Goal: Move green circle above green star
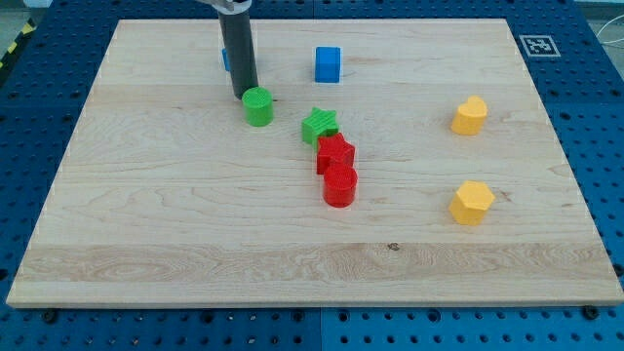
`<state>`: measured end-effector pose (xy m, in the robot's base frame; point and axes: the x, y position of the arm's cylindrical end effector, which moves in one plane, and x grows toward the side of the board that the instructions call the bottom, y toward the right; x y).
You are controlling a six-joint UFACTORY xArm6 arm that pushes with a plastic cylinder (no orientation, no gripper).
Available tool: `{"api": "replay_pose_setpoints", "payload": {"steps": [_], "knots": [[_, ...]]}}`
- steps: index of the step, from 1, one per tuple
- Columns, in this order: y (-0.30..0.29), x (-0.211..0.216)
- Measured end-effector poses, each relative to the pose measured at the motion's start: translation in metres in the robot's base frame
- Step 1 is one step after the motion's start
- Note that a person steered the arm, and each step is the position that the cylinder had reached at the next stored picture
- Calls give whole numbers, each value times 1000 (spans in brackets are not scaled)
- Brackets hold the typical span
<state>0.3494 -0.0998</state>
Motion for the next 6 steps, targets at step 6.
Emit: {"api": "replay_pose_setpoints", "payload": {"steps": [6], "knots": [[19,21]]}}
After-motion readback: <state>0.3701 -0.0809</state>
